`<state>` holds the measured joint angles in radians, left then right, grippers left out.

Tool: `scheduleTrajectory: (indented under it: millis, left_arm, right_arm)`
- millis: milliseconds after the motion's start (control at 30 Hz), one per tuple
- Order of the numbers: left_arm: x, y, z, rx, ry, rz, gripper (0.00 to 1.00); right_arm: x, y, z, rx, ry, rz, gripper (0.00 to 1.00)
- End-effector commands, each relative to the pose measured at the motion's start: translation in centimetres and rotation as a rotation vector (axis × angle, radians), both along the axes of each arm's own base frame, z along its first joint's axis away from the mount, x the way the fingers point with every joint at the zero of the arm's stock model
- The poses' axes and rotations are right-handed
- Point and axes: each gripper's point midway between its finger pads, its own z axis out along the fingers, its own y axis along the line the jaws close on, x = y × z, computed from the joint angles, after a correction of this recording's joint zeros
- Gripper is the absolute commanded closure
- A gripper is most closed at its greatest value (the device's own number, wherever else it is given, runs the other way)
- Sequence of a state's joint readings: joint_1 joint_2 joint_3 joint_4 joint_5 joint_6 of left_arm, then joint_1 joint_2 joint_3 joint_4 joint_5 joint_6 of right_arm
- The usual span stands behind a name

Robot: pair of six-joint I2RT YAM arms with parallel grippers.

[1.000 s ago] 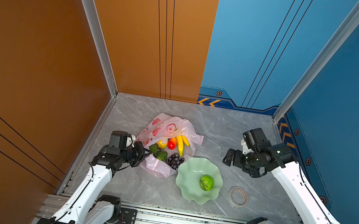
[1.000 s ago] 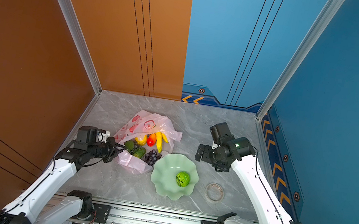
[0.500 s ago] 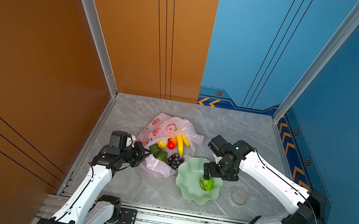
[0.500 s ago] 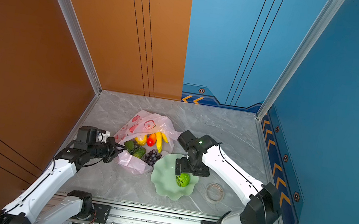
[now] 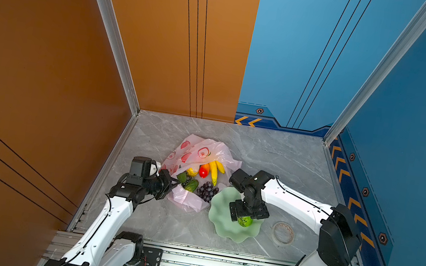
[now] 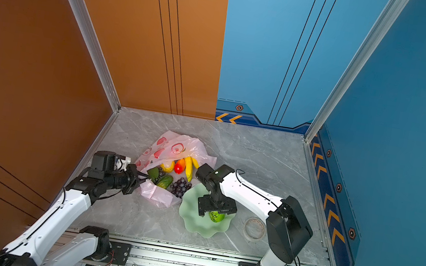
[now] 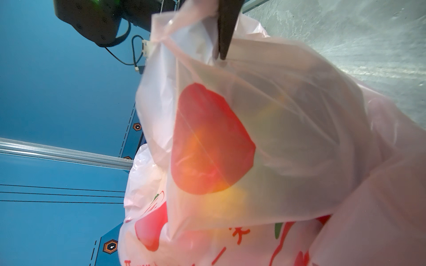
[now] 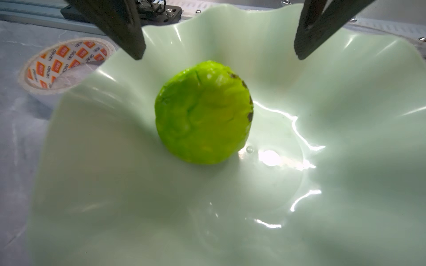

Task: Place the fruits into the plastic bag
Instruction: Pick up the fruit from the plate.

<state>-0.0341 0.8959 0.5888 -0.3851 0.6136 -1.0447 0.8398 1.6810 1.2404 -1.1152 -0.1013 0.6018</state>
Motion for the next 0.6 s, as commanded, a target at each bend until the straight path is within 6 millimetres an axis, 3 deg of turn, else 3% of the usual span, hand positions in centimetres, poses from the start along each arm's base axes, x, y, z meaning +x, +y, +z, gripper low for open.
scheduleTrajectory:
  millis: [0,567]
  left_arm:
    - [-0.5,-0.1,-0.4,0.010,0.005,-0.010,1.00]
    - [-0.5,0.0,-0.3,0.014,0.006,-0.004,1.00]
  right_arm:
    - [0.5,-0.3,-1.2,-0.040,-0.020,0.027,0.03]
    - [1.7,-0.2,-3.1,-0.100,-0.024,0.060,0.18]
